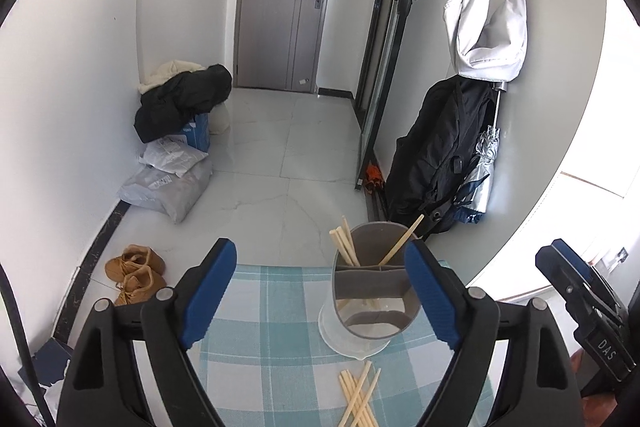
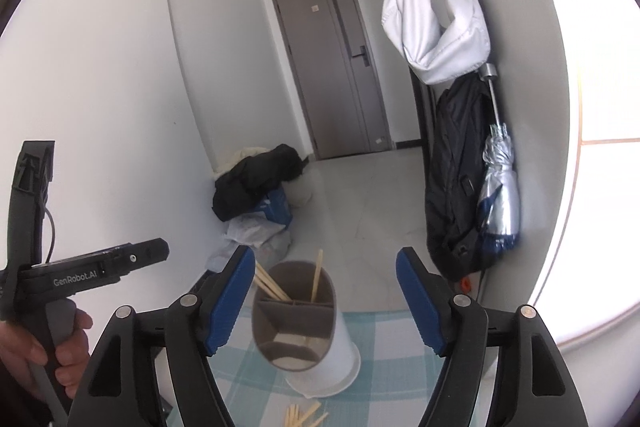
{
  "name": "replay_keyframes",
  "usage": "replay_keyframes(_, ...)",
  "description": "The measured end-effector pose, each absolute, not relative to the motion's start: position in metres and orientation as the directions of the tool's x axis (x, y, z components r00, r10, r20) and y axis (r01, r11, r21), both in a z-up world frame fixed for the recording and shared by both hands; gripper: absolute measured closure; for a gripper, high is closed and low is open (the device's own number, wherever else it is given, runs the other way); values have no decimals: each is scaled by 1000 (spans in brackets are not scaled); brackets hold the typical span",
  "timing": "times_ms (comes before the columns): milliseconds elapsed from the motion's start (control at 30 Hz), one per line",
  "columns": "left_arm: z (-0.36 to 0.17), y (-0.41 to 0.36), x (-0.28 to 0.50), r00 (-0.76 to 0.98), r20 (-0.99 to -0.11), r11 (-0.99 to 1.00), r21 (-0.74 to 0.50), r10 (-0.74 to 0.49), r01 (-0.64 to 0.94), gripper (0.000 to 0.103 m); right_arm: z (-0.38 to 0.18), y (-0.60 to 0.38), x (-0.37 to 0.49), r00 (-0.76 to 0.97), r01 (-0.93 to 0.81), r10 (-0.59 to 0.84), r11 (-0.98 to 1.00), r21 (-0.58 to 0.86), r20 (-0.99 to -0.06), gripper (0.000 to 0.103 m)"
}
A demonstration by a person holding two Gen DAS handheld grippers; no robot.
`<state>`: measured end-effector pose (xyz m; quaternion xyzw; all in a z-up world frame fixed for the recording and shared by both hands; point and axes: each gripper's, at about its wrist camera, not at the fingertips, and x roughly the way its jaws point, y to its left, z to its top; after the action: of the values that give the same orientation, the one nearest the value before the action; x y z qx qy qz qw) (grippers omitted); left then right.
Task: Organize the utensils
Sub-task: 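Withdraw both open grippers from the caddy back over the chopstick pile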
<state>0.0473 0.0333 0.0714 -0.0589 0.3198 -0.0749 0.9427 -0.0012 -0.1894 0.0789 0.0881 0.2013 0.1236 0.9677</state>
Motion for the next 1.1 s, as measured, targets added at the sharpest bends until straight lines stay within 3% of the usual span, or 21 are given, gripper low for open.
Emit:
replay_keyframes(467,18,33,27,769,-623,988,-130,-143,78,17,15,-189,-20,818,-152,268,954,258,-509,29)
replay_keyframes(867,-37,53,31,716,-694,995,-101,-69,-2,17,-56,-175,1,625,-118,312,944,309,-716,30)
replay_keyframes(1100,-42,65,39,683,-729,993,-109,-53,-38,17,-95,-151,15,514,-102,266,963,250,-816,38)
